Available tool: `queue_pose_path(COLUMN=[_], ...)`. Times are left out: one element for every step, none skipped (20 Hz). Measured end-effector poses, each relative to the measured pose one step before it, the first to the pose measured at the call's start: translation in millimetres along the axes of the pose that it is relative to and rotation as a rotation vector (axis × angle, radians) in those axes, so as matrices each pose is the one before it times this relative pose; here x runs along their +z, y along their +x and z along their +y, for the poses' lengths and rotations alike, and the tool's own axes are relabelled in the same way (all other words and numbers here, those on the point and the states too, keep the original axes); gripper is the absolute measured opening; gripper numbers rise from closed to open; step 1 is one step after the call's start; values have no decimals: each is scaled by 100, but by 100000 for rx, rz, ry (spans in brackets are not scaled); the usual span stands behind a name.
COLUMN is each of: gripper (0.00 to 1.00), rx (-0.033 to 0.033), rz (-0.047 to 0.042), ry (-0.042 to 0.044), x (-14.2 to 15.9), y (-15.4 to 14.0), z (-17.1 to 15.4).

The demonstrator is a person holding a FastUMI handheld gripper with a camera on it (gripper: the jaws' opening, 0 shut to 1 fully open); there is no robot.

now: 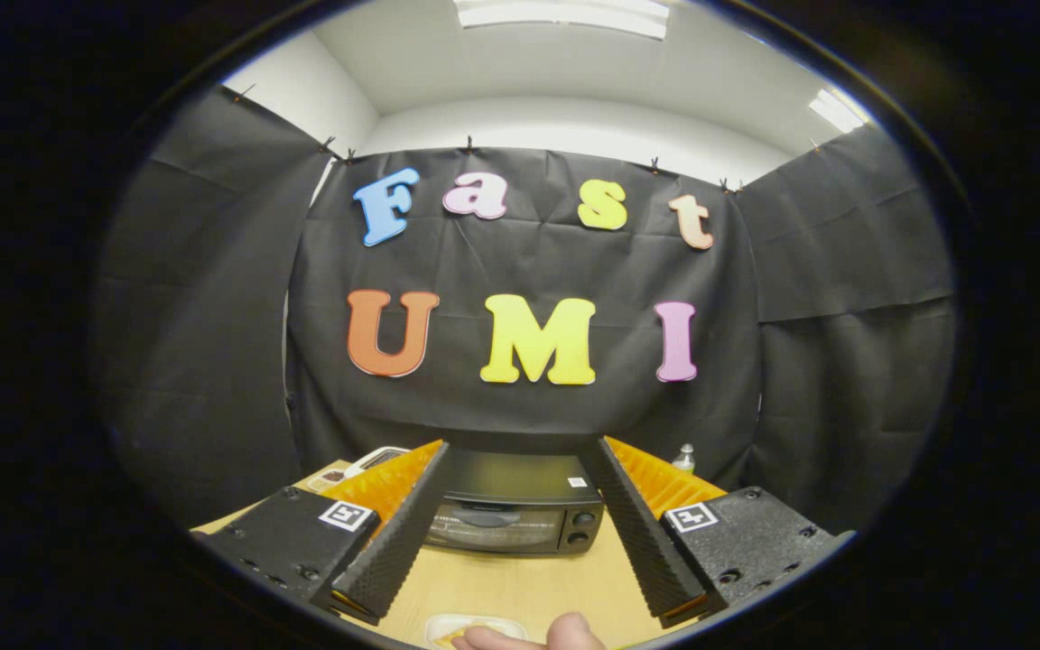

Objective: Open the toaster oven, put the food inside, and close the toaster oven door.

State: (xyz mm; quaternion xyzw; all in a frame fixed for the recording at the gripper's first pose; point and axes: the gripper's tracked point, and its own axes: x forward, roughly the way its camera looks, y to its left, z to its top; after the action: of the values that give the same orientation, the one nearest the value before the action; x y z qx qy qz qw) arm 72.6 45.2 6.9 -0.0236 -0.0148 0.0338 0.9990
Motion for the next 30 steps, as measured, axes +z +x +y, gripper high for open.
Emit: queue_pose_path(gripper=[100, 100, 100, 100, 100, 100, 100, 100, 100, 100, 100, 100, 100, 100, 100, 100, 100, 100, 100, 100, 100, 100, 100, 100, 100, 100, 100, 100, 100, 100], rx=[1038, 827, 767, 766, 221, -685, -110, 1174, 1340, 811, 672, 1318, 1311, 998, 745, 623, -111, -1677, -1480, 551, 852, -563, -206, 549, 1355, -142, -672, -1486, -1029, -336], rz=[333, 535, 189, 11, 713, 1023, 1565, 1449, 1523, 1768, 2061, 1401, 1908, 1680, 2036, 2025, 764, 1694, 2067, 1191, 1276, 1364, 1234, 1498, -2656, -346, -1692, 1352, -319, 1917], ry=[1220, 1131, 1844, 1440, 518, 547, -89, 362, 65, -274, -928, -1200, -688, -694, 423, 39, -1930, -2726, -1671, 1527, 2593, 1143, 249, -425, 1089, 631, 469, -1570, -1715, 364], x=[-90, -266, -327, -488, -898, -988, -1289, -1158, -1275, -1374, -1310, -1110, -1201, -1046, -1214, -1059, -909, -1117, -1174, -824, -758, -545, -631, -644, 280, 122, 49, -183, 48, -397], y=[1101, 1094, 1207, 1272, 1374, 1519, 1450, 1454, 1636, 1421, 1320, 1207, 1283, 1113, 1051, 1033, 988, 872, 582, 483, 650, 292, 184, 361, 143, 285, -307, 456, 90, 145], z=[52, -156, -132, -124, -236, -403, -144, 217, 525, 353, 371, 673, 776, 574, 504, 348, 112, -366, -311, 109, 272, -8, 9, 127, 233, -183, 27, -24, 100, -92])
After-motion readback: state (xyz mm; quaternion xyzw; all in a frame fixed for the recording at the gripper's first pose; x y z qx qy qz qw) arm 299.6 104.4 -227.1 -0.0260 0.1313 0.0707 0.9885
